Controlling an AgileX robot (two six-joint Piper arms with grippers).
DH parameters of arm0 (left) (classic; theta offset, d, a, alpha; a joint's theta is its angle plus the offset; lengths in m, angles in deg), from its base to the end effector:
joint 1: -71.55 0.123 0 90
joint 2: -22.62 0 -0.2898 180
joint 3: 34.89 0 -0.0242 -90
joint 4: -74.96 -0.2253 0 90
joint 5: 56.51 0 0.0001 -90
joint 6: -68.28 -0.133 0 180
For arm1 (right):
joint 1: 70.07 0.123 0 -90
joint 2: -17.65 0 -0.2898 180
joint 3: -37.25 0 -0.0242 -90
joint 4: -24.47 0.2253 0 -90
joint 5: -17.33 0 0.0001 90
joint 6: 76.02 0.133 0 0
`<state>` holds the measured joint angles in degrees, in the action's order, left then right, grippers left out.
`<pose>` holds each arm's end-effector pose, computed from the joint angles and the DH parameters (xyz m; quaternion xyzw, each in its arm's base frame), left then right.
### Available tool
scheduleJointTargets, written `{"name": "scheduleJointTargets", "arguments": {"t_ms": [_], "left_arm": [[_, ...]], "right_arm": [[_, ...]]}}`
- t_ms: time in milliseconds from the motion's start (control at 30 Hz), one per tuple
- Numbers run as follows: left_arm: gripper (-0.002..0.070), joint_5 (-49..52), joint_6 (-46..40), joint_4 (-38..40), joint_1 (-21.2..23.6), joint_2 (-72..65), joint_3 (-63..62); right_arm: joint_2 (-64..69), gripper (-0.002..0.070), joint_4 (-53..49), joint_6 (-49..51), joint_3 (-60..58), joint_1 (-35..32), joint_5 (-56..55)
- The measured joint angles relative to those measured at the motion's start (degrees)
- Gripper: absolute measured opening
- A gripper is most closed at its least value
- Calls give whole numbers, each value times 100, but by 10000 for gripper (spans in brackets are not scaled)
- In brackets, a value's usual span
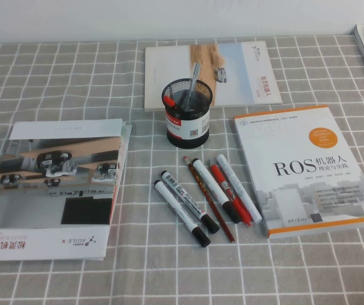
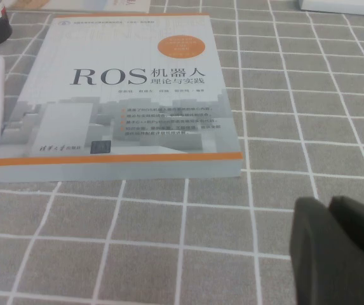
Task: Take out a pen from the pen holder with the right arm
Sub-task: 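Take a marker out of the pen holder and lay it on the table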
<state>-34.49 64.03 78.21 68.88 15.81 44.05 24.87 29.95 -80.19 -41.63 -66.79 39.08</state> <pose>0.0616 -0.0057 0.1576 0.0338 0.8069 -0.0160 0.5894 0.0618 0.0083 0.1583 -0.0270 0.8073 0.0359 0.5885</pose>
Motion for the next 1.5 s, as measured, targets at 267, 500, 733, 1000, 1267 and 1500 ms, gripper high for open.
{"name": "scheduleJointTargets", "arguments": {"t_ms": [267,500,733,1000,1267,1500], "left_arm": [[-5,0,0,0,0,0,0],[-5,0,0,0,0,0,0],[-5,0,0,0,0,0,0],[-5,0,0,0,0,0,0],[-5,0,0,0,0,0,0],[-5,0,0,0,0,0,0]], "right_arm": [[0,-12,0,0,0,0,0],[0,-12,0,0,0,0,0],[0,-12,0,0,0,0,0],[0,-12,25,0,0,0,0],[0,-12,88,0,0,0,0],[0,-12,784,0,0,0,-182]]}}
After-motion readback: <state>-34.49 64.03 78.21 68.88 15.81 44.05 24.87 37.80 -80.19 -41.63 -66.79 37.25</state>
